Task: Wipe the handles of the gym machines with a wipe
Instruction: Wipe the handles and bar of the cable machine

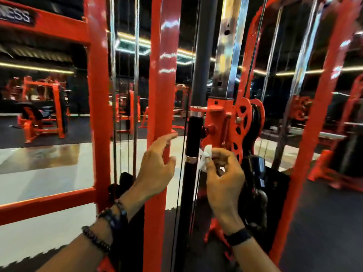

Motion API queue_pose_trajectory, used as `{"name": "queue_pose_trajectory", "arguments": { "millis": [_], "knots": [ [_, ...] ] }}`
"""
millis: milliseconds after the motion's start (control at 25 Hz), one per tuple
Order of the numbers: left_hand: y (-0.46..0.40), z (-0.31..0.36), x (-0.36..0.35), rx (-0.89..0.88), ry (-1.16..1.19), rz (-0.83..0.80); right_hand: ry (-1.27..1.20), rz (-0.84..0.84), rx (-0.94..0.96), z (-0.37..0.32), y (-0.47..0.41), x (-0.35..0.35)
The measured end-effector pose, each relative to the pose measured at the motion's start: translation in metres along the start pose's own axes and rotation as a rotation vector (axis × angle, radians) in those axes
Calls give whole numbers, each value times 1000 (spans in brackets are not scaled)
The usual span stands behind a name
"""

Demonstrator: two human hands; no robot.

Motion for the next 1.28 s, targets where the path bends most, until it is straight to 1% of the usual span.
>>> {"name": "queue_pose_trajectory", "arguments": {
  "millis": [80, 160, 240, 320, 440, 520, 600, 680, 720, 840, 920, 1000, 1080, 1120, 1200, 1280],
  "knots": [
    [-32, 0, -2, -119, 34, -114, -27, 37, -62, 8, -8, -12],
    [-65, 9, 1, -267, 71, -193, -4, 105, -68, 11, -15, -24],
    [-95, 14, 1, -373, 62, -256, 77, 178, -8, 3, -25, -34],
    [-113, 12, -9, -437, 43, -331, 126, 229, 81, -15, -44, -38],
    [-119, 4, -24, -514, 113, -394, 212, 259, 186, -37, -69, -38],
    [-121, -1, -25, -533, 180, -393, 305, 240, 195, -27, -51, -39],
    [-122, 0, -24, -560, 230, -389, 393, 208, 100, 5, -6, -36],
    [-122, 1, -26, -574, 262, -396, 412, 159, 52, 14, 23, -39],
    [-122, 0, -28, -570, 280, -403, 416, 166, 86, 9, 19, -40],
    [-123, -2, -27, -541, 308, -414, 463, 261, 300, -41, -30, -46],
    [-125, -4, -25, -520, 312, -427, 536, 299, 423, -64, -45, -52],
    [-126, -3, -25, -527, 304, -442, 708, 274, 467, -51, -14, -57],
    [-128, -3, -25, -543, 301, -446, 860, 155, 502, -32, 33, -74],
    [-128, -3, -25, -546, 308, -443, 890, 110, 529, -28, 41, -80],
    [-130, -1, -25, -555, 314, -433, 921, 127, 620, -42, 16, -89],
    [-128, 0, -25, -576, 299, -426, 986, 192, 694, -74, -28, -99]
  ]
}}
Point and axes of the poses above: each hand's wrist, its own y-axis away from the middle knuckle, its own x-axis out of the back of the hand, z = x × y, the point moved 8 cm from there along -y, towards the middle knuckle, and after that the axes turned 5 degrees about y, right-handed, at the moved point
